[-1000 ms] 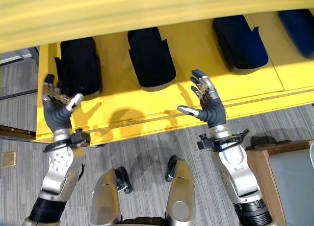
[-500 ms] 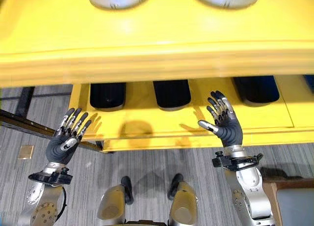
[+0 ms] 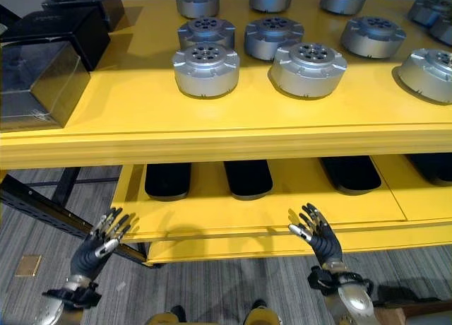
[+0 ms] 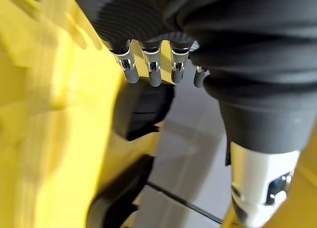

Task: Move parts from the plastic box to the shelf.

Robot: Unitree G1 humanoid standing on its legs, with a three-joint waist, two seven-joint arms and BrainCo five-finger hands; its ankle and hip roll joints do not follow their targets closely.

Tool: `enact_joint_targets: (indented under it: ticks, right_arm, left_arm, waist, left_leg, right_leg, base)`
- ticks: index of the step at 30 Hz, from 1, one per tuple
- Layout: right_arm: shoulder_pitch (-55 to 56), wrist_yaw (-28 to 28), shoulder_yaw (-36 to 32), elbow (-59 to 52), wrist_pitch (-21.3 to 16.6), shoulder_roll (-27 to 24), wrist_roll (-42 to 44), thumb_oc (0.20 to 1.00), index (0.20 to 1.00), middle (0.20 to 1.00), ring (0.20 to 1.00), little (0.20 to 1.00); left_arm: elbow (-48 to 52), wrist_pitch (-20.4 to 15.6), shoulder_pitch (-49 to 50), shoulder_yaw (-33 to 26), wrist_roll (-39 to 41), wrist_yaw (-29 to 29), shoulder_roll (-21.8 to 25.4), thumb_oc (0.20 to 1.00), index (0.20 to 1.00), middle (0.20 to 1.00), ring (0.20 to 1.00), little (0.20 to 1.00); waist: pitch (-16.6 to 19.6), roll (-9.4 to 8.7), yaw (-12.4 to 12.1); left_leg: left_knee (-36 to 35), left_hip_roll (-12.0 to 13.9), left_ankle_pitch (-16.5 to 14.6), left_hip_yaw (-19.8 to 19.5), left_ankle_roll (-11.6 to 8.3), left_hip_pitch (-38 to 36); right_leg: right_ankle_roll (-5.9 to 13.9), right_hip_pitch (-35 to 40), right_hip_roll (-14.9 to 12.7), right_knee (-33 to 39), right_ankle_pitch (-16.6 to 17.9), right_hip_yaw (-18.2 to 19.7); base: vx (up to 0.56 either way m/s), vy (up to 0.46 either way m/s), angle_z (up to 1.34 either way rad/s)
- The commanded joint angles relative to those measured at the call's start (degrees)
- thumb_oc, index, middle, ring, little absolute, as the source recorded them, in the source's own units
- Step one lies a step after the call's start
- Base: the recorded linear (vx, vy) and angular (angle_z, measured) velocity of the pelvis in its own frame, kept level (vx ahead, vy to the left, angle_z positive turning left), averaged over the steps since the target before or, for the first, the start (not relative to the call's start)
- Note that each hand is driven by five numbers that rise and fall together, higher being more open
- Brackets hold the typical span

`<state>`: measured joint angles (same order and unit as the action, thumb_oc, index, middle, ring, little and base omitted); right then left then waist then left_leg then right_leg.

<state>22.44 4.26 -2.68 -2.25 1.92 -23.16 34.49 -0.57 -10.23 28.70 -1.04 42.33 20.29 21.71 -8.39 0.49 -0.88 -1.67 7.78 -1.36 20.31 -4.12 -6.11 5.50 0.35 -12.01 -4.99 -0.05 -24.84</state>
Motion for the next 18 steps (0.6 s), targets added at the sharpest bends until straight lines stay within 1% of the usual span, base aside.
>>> enact_joint_targets:
  ticks: [1, 2, 3, 4, 5, 6, 8, 10, 12, 13, 14, 18]
  right_arm:
    - [-2.8, 0.2, 0.0, -1.9, -1.2, -0.5, -3.5, 1.000, 1.000, 1.000, 1.000, 1.000]
    - [-2.5, 1.0, 0.3, -1.4, -1.8, -0.6, -4.4, 1.000, 1.000, 1.000, 1.000, 1.000]
    - [-2.4, 2.0, 0.6, -1.0, -2.2, -0.7, -5.6, 1.000, 1.000, 1.000, 1.000, 1.000]
    - [-2.3, 3.0, 1.2, 0.2, -3.3, -1.1, -7.9, 1.000, 1.000, 1.000, 1.000, 1.000]
    - [-3.1, 2.3, 2.1, 3.6, -3.6, -2.5, -6.9, 1.000, 1.000, 1.000, 1.000, 1.000]
    - [-4.0, 3.5, 2.4, 6.7, -5.6, -3.4, -6.1, 1.000, 1.000, 1.000, 1.000, 1.000]
    - [-4.6, 4.5, 2.6, 9.0, -6.9, -3.8, -7.0, 1.000, 1.000, 1.000, 1.000, 1.000]
    - [-4.6, 4.6, 3.0, 11.2, -6.3, -3.8, -7.4, 1.000, 1.000, 1.000, 1.000, 1.000]
    - [-4.8, 4.0, 3.3, 13.5, -7.2, -3.5, -9.5, 1.000, 1.000, 1.000, 1.000, 1.000]
    - [-5.1, 2.5, 3.5, 15.4, -6.9, -3.4, -11.0, 1.000, 1.000, 1.000, 1.000, 1.000]
    - [-5.6, 1.1, 3.5, 18.8, -7.9, -3.3, -11.7, 1.000, 1.000, 1.000, 1.000, 1.000]
    - [-6.0, 1.6, 3.0, 21.2, -8.9, -3.2, -10.7, 1.000, 1.000, 1.000, 1.000, 1.000]
  left_arm:
    - [4.2, -1.4, -1.1, -2.5, 0.6, 2.4, 2.8, 1.000, 1.000, 1.000, 1.000, 1.000]
    - [3.9, -0.9, -0.9, -2.5, 1.2, 3.0, 2.9, 1.000, 1.000, 1.000, 1.000, 1.000]
    - [3.6, 0.8, -1.1, -2.3, 1.3, 4.4, 3.1, 1.000, 1.000, 1.000, 1.000, 1.000]
    - [2.3, 1.0, -1.6, -1.7, 1.2, 8.4, 3.4, 1.000, 1.000, 1.000, 1.000, 1.000]
    - [0.3, -0.1, -2.0, -0.5, 0.2, 8.8, 4.0, 1.000, 1.000, 1.000, 1.000, 1.000]
    - [-2.2, -1.3, -2.7, 0.1, 1.1, 9.5, 4.8, 1.000, 1.000, 1.000, 1.000, 1.000]
    - [-3.6, -1.5, -3.2, 0.4, 1.4, 8.9, 5.1, 1.000, 1.000, 1.000, 1.000, 1.000]
    - [-5.4, -1.7, -3.4, 0.3, 1.3, 8.8, 5.0, 1.000, 1.000, 1.000, 1.000, 1.000]
    - [-6.2, -1.3, -3.4, 0.3, 1.8, 8.0, 5.0, 1.000, 1.000, 1.000, 1.000, 1.000]
    - [-7.6, -1.1, -3.6, -0.1, 2.2, 7.8, 4.9, 1.000, 1.000, 1.000, 1.000, 1.000]
    - [-9.6, -1.8, -3.6, -0.4, 0.8, 8.2, 4.9, 1.000, 1.000, 1.000, 1.000, 1.000]
    - [-11.0, -2.7, -3.4, -0.7, -0.6, 8.4, 4.9, 1.000, 1.000, 1.000, 1.000, 1.000]
  waist:
    - [-2.0, -2.10, -0.1]
    - [-1.8, -2.11, -0.2]
    - [-1.6, -2.12, -0.2]
    - [-1.5, -2.16, -0.1]
    - [-1.4, -2.14, -0.1]
    - [-1.4, -2.26, -0.2]
    - [-1.2, -2.33, -0.2]
    - [-1.1, -2.36, -0.3]
    - [-1.1, -2.44, -0.5]
    - [-1.0, -2.43, -0.7]
    - [-0.9, -2.46, -0.9]
    - [-0.9, -2.43, -1.2]
  left_leg:
    - [-2.5, 1.5, 2.0, 3.4, -1.41, -1.5]
    - [-2.8, 1.6, 2.0, 3.6, -1.49, -1.5]
    - [-3.0, 1.7, 2.1, 3.6, -1.63, -1.3]
    - [-3.1, 1.6, 2.0, 3.7, -1.57, -1.3]
    - [-3.0, 1.4, 1.9, 3.9, -1.39, -1.2]
    - [-2.9, 1.3, 1.8, 4.0, -1.28, -1.4]
    - [-2.9, 1.3, 1.7, 4.2, -1.19, -1.4]
    - [-2.8, 1.2, 1.6, 4.3, -1.06, -1.8]
    - [-2.7, 1.2, 1.4, 4.1, -0.96, -2.0]
    - [-2.6, 1.2, 1.4, 4.1, -0.89, -2.1]
    - [-2.6, 1.2, 1.3, 3.8, -0.89, -2.3]
    - [-2.6, 1.2, 1.3, 3.5, -0.80, -2.6]
  right_leg:
    - [6.16, 4.1, -2.6, 9.7, 6.3, 1.8]
    - [6.41, 4.0, -2.8, 9.8, 6.5, 1.5]
    - [6.48, 4.0, -2.8, 9.9, 6.5, 1.3]
    - [6.56, 3.9, -2.9, 9.8, 6.6, 1.2]
    - [6.78, 3.8, -3.1, 9.7, 6.7, 1.0]
    - [6.81, 3.9, -3.1, 9.6, 6.6, 0.6]
    - [6.71, 4.0, -3.1, 9.6, 6.4, 0.3]
    - [6.53, 4.7, -3.0, 9.6, 6.0, 0.2]
    - [6.38, 5.1, -2.9, 9.6, 5.7, 0.0]
    - [6.34, 5.4, -3.0, 9.5, 5.5, -0.2]
    - [6.28, 5.9, -2.9, 9.5, 5.3, -0.4]
    - [6.23, 6.4, -2.8, 9.6, 5.2, -0.5]
  base:
    - [0.04, 0.042, -0.07]
    - [0.04, 0.035, -0.08]
    - [0.04, 0.036, -0.09]
    - [0.05, 0.044, -0.04]
    - [0.06, 0.037, -0.03]
    - [0.06, 0.027, -0.01]
    - [0.06, 0.014, -0.01]
    - [0.08, 0.013, 0.01]
    - [0.04, -0.005, 0.02]
    - [0.05, -0.019, 0.03]
    - [0.05, -0.018, 0.04]
    - [0.01, -0.004, 0.01]
